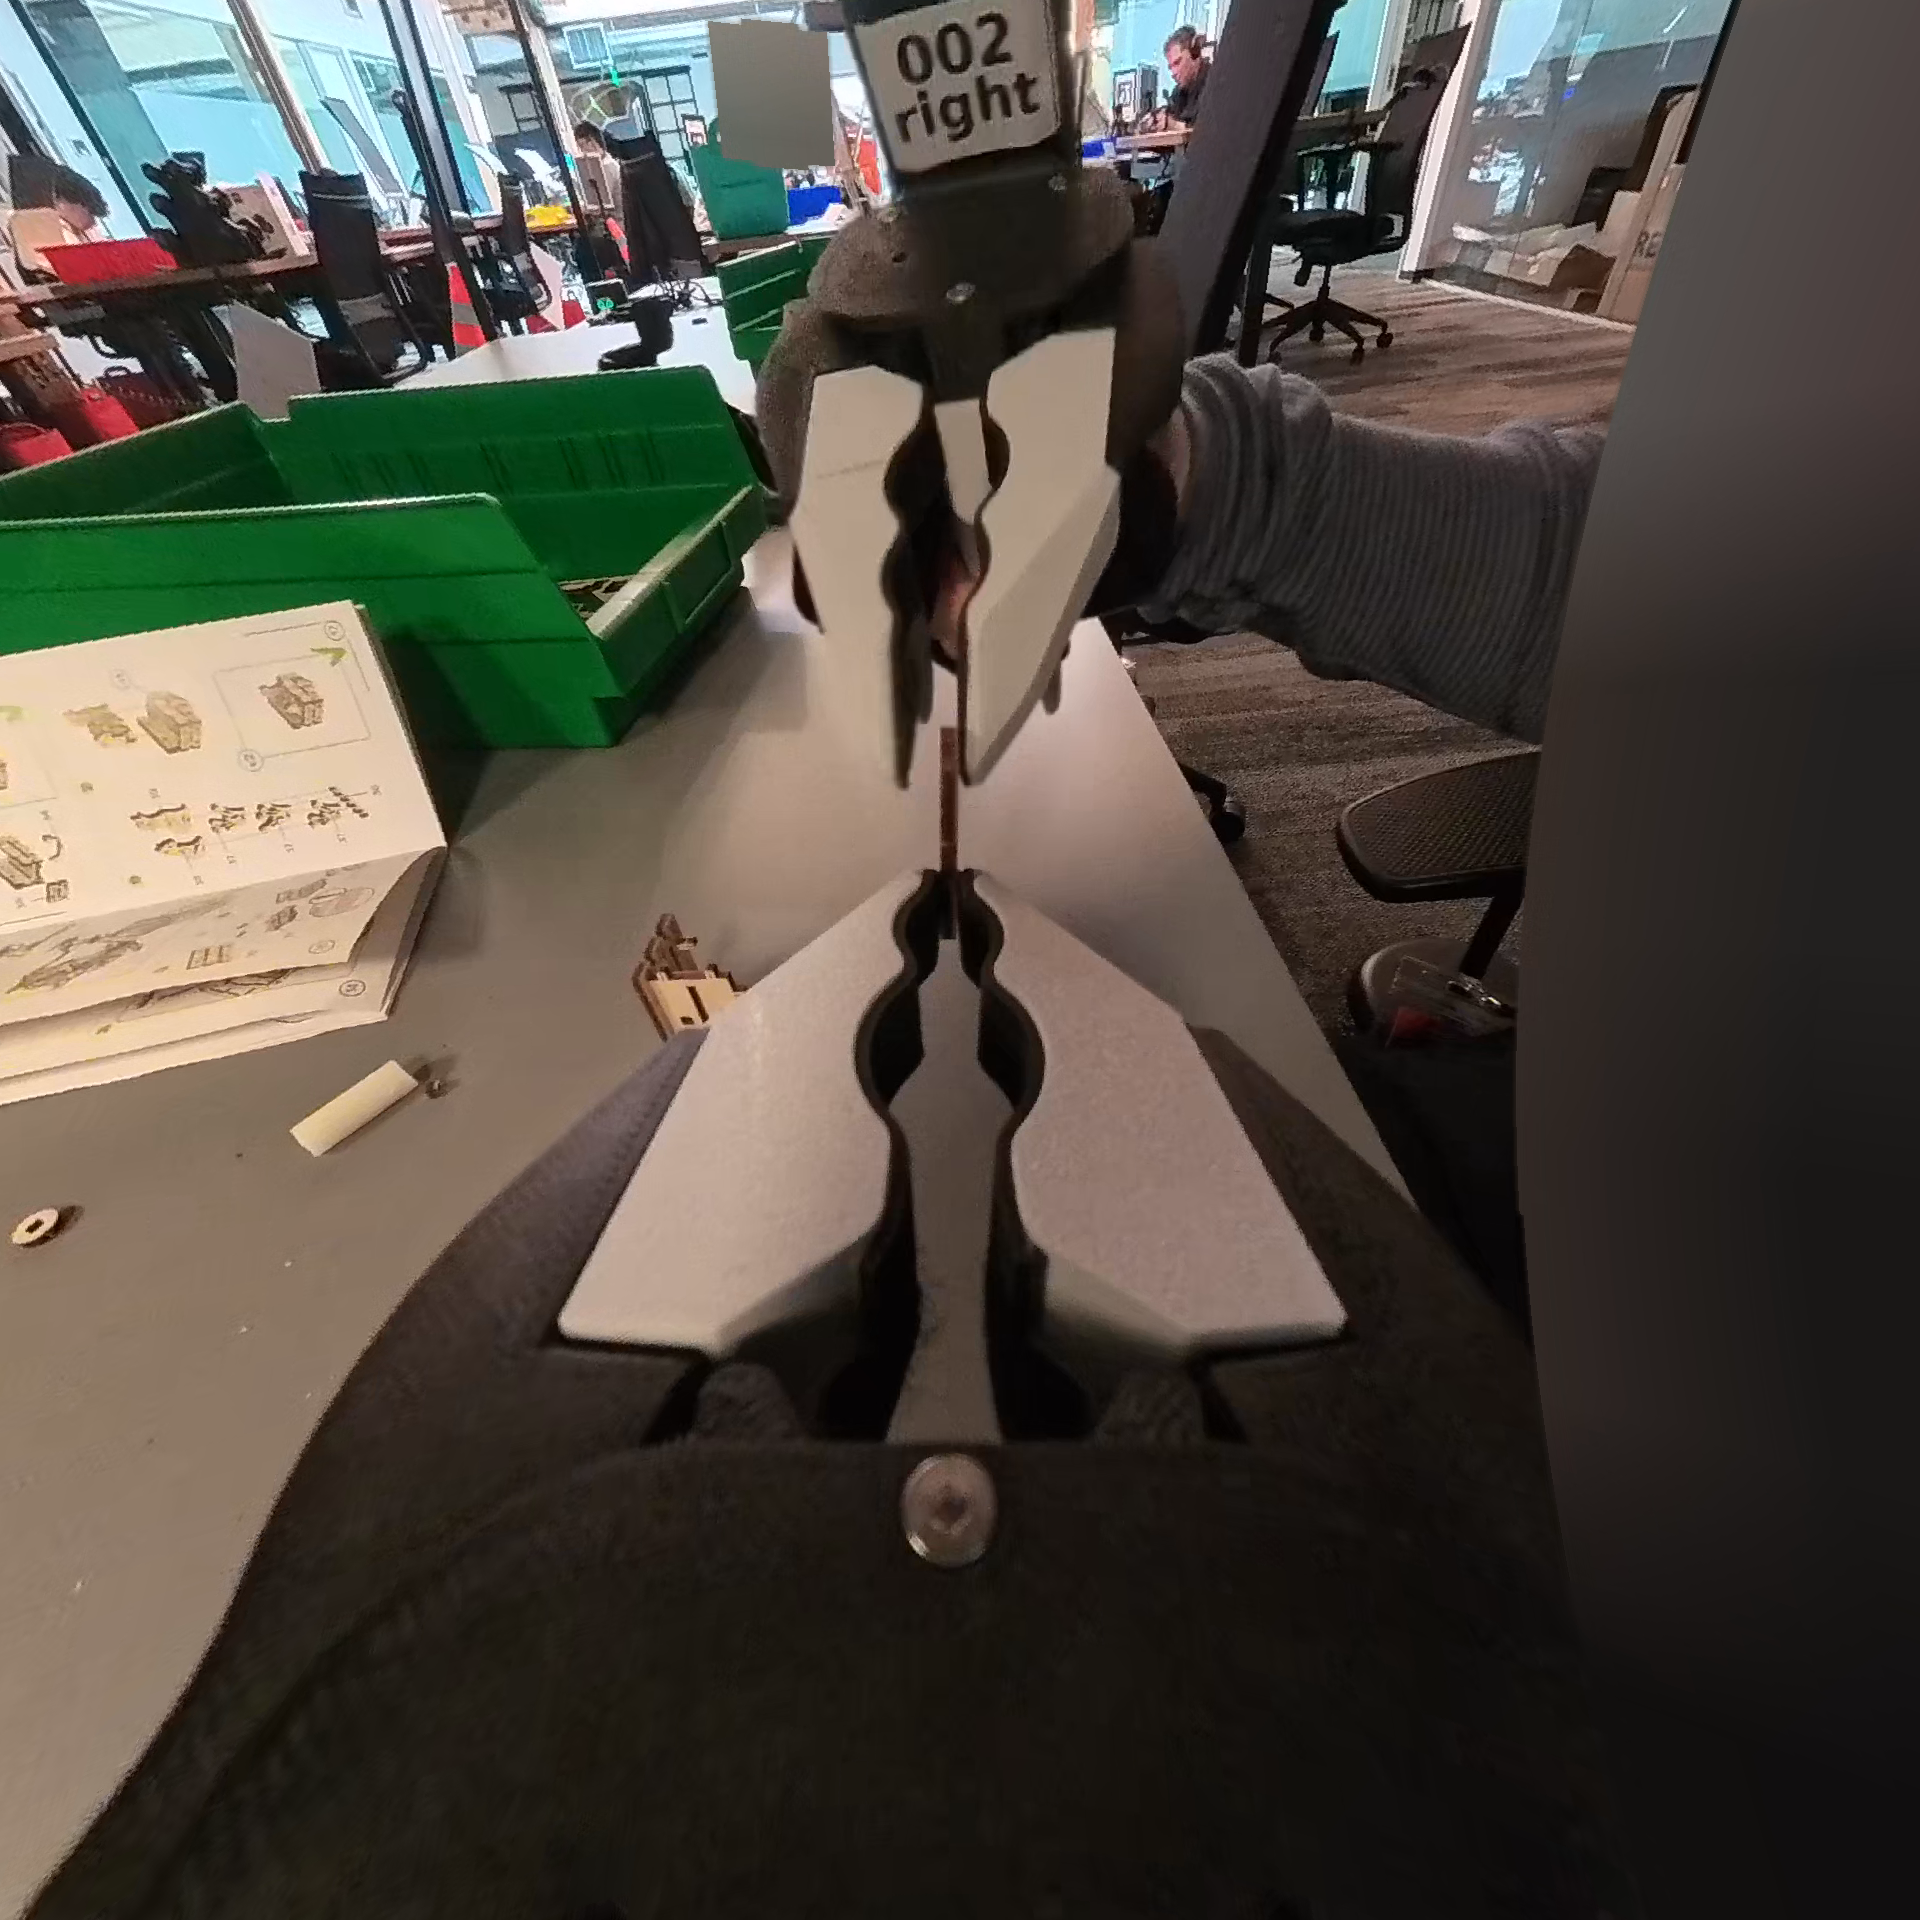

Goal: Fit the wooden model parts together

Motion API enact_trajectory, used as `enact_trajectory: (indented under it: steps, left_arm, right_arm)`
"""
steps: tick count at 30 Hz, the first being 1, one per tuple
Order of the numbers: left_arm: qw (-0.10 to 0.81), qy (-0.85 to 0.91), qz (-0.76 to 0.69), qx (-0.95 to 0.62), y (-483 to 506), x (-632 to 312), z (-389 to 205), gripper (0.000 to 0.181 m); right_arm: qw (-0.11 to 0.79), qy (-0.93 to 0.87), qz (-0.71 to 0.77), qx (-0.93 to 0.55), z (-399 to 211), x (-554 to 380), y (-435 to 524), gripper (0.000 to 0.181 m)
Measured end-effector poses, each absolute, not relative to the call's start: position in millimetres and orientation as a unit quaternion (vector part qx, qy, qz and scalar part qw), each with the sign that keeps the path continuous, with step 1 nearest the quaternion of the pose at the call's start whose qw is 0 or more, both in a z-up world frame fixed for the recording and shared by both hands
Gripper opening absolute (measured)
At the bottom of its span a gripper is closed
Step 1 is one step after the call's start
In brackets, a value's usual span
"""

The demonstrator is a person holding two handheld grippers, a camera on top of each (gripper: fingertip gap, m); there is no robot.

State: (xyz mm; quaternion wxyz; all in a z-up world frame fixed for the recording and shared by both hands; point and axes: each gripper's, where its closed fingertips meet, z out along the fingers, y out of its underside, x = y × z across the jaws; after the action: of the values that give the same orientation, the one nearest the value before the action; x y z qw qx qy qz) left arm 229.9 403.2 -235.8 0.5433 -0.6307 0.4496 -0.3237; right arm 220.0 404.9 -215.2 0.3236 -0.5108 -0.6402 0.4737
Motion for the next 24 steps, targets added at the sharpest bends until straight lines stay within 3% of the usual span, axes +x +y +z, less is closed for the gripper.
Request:
enact_trajectory:
  steps: [4,15,19,24]
  left_arm:
    - [0.541,0.450,-0.326,-0.631,403,230,-236,0.001]
    - [0.538,0.442,-0.325,-0.640,406,229,-237,0.002]
    - [0.550,0.388,-0.340,-0.656,419,213,-229,0.023]
    - [0.481,0.431,-0.273,-0.713,444,195,-254,0.032]
  right_arm:
    - [0.329,-0.643,0.469,-0.508,-216,220,405,0.011]
    - [0.334,-0.656,0.464,-0.493,-225,223,408,0.001]
    - [0.331,-0.668,0.416,-0.520,-250,232,437,0.001]
    - [0.294,-0.687,0.415,-0.519,-273,235,453,0.001]
